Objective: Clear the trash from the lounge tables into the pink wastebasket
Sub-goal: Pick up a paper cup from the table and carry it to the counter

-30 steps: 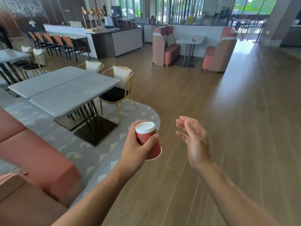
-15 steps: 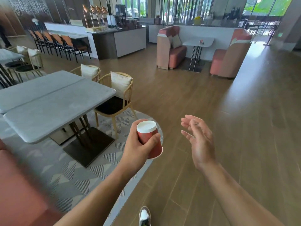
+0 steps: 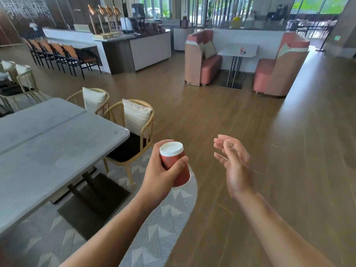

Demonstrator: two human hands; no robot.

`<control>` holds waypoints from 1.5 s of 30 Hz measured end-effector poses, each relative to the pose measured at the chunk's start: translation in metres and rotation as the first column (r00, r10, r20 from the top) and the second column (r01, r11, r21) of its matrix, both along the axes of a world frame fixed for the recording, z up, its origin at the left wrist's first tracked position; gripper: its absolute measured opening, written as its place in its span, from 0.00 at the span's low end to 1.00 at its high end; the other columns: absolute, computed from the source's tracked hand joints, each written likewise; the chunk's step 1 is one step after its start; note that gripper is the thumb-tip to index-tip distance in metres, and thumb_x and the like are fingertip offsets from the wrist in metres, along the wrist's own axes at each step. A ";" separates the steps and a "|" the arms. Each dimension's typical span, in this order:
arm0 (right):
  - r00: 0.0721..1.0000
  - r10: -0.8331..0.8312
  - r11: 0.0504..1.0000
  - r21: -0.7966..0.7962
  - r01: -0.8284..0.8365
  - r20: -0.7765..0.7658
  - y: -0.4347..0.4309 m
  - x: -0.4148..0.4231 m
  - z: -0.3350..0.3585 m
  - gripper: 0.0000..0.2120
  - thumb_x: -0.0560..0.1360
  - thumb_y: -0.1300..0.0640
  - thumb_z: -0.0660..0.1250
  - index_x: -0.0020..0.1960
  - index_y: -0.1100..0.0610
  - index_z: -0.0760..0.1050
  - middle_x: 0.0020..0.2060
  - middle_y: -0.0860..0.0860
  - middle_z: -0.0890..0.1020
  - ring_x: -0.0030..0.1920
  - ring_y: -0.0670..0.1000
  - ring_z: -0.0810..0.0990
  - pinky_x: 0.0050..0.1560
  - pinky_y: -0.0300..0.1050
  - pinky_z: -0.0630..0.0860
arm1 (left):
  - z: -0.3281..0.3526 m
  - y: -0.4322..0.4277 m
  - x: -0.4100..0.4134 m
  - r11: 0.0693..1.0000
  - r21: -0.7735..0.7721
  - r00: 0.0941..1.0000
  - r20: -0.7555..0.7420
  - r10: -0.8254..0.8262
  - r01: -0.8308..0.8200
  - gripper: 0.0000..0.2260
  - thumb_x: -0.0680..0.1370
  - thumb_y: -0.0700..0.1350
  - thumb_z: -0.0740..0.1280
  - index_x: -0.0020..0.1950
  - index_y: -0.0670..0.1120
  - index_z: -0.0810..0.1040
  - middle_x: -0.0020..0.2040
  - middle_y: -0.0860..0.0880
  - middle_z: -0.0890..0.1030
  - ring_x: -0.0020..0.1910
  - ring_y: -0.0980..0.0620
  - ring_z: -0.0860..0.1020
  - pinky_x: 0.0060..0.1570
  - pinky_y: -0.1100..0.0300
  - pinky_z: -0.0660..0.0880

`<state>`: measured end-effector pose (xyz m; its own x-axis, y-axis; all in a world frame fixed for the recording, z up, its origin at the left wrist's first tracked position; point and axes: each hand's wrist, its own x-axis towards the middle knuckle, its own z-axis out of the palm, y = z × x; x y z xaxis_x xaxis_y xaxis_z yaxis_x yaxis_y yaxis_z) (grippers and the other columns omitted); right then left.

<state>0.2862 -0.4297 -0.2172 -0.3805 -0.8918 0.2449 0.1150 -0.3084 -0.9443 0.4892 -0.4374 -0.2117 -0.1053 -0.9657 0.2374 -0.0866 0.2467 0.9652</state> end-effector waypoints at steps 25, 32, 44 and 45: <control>0.994 0.113 0.992 0.060 -0.114 0.013 -0.602 -0.163 -0.008 0.13 0.78 0.47 0.65 0.59 0.49 0.82 0.55 0.49 0.85 0.59 0.47 0.82 0.59 0.50 0.79 | -0.007 -0.580 -0.155 0.989 0.029 0.988 -0.038 0.148 -0.147 0.21 0.74 0.54 0.75 0.65 0.58 0.74 0.52 0.66 0.81 0.51 0.64 0.81 0.50 0.63 0.81; 0.993 0.119 0.991 0.065 -0.119 -0.001 -0.786 -0.146 -0.026 0.13 0.78 0.47 0.66 0.58 0.50 0.82 0.55 0.49 0.85 0.58 0.47 0.83 0.59 0.50 0.79 | -0.027 -0.765 -0.142 0.989 0.008 0.986 -0.072 0.148 -0.148 0.20 0.74 0.52 0.75 0.64 0.57 0.74 0.52 0.65 0.81 0.51 0.64 0.81 0.52 0.66 0.79; 0.993 0.115 0.992 0.059 -0.114 -0.014 -1.062 -0.119 -0.004 0.14 0.79 0.46 0.65 0.61 0.49 0.82 0.54 0.44 0.87 0.61 0.46 0.84 0.63 0.51 0.79 | -0.004 -1.045 -0.114 0.994 0.008 0.994 -0.022 0.110 -0.110 0.22 0.71 0.58 0.76 0.63 0.59 0.74 0.54 0.63 0.81 0.52 0.62 0.82 0.51 0.67 0.78; 0.993 0.118 0.991 0.062 -0.117 -0.014 -1.085 -0.118 -0.006 0.14 0.79 0.46 0.65 0.61 0.49 0.82 0.54 0.44 0.87 0.61 0.46 0.84 0.64 0.51 0.80 | -0.006 -1.069 -0.114 0.994 0.011 0.994 -0.022 0.110 -0.110 0.21 0.72 0.56 0.76 0.63 0.60 0.74 0.54 0.63 0.81 0.52 0.62 0.82 0.51 0.67 0.78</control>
<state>0.1677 -1.5146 -0.2229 -0.2680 -0.9437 0.1939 0.1306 -0.2350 -0.9632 0.3751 -1.5059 -0.2178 0.0071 -0.9735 0.2287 -0.0905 0.2272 0.9696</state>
